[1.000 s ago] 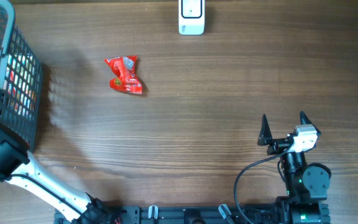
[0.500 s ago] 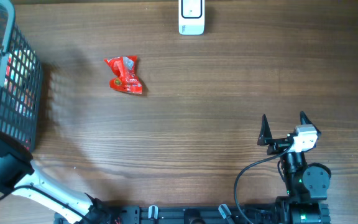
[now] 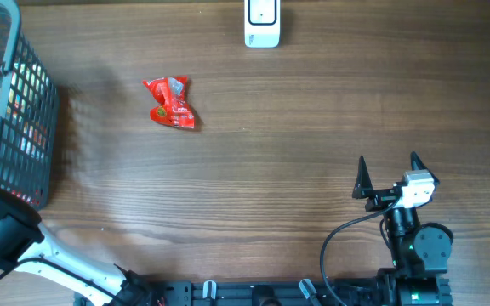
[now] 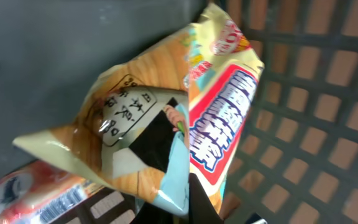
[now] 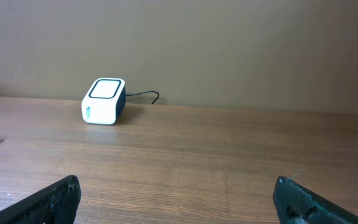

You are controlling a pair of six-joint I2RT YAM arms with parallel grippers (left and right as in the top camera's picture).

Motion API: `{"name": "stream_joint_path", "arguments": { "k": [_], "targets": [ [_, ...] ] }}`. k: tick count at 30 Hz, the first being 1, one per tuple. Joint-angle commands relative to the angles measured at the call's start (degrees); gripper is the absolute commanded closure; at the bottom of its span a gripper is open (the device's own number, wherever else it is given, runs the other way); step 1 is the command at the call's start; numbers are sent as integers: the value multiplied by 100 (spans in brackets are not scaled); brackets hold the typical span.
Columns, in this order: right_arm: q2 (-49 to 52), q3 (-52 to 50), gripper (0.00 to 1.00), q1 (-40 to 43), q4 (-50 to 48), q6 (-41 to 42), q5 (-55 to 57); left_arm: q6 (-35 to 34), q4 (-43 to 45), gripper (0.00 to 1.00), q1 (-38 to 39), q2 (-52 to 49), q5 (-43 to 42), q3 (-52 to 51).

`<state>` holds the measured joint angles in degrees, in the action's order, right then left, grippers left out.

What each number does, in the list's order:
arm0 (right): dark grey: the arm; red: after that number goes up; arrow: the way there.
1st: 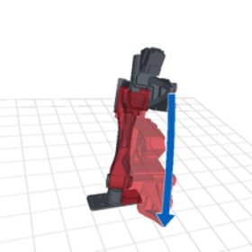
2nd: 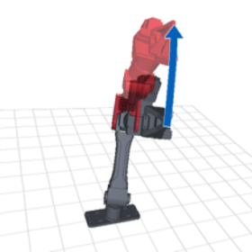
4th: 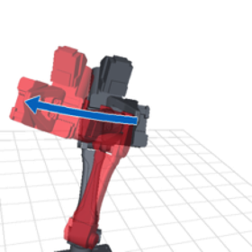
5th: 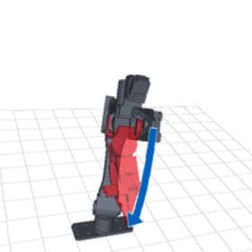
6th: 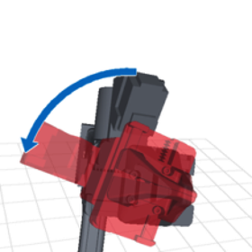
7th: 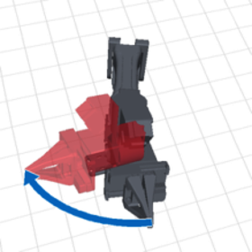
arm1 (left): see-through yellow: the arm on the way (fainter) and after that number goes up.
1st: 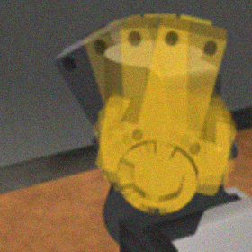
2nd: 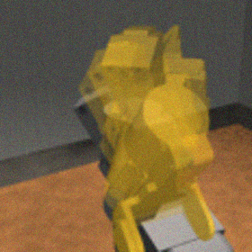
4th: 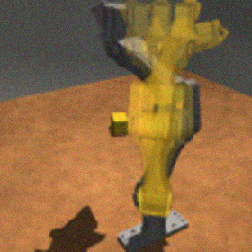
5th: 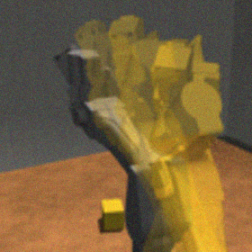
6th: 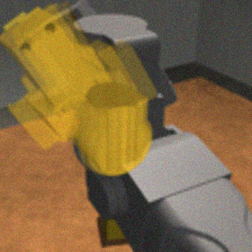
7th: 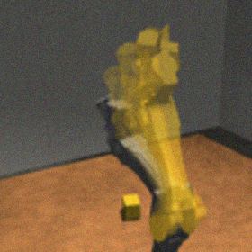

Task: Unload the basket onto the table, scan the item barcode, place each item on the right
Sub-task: 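Reach the left gripper toward the wet-wipe pack in the basket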

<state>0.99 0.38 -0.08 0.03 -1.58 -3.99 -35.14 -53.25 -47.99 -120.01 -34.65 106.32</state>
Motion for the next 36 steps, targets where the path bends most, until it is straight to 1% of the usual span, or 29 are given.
{"name": "stream_joint_path", "arguments": {
  "k": [1, 4, 5, 6, 7, 8, 9, 11, 13, 16, 17, 18, 22, 23, 27, 36],
  "targets": [
    [-42, -9, 0, -24, -11, 46, 81, 339, 98, 96, 39, 81, -505, 44],
    [-42, -9, 0, -24, -11, 46, 81, 293, 4, 96, 138, -92, -151, 42],
    [-42, -9, 0, -24, -11, 46, 81, 293, -35, 89, 175, -170, -61, 44],
    [-42, -9, 0, -24, -11, 46, 81, 295, -55, 75, 225, -282, 33, 42],
    [-42, -9, 0, -24, -11, 46, 81, 295, -44, 47, 262, -352, 55, 42],
    [-42, -9, 0, -24, -11, 48, 81, 295, -7, 31, 291, -411, 68, 42],
    [-42, -9, 0, -24, -11, 46, 81, 295, 48, 24, 317, -459, 68, 42],
    [-42, -9, 0, -24, -11, 48, 81, 297, 173, 17, 354, -527, 74, 42],
    [-42, -9, 0, -24, -9, 48, 81, 278, 256, 16, 389, -562, 184, 42],
    [-42, -9, 0, -24, -11, 46, 81, 103, 229, 15, 431, -564, 813, 42],
    [-42, -9, 0, -24, -9, 48, 81, 103, 216, 11, 448, -564, 1062, 42],
    [-42, -9, 0, -24, -11, 48, 81, 103, 179, 5, 457, -564, 1320, 42],
    [-42, -9, 0, -24, -11, 48, 81, 101, 52, 3, 474, -586, 1915, 31],
    [-42, -9, 0, -24, -9, 48, 81, 61, 52, 0, 483, -605, 1930, 7],
    [-42, -9, 0, -24, -11, 46, 81, -286, 120, 0, 531, -743, 1770, -146],
    [-42, -9, 0, -24, -11, 46, 81, -264, 437, 0, 588, -1005, 1552, -155]
  ]
}}
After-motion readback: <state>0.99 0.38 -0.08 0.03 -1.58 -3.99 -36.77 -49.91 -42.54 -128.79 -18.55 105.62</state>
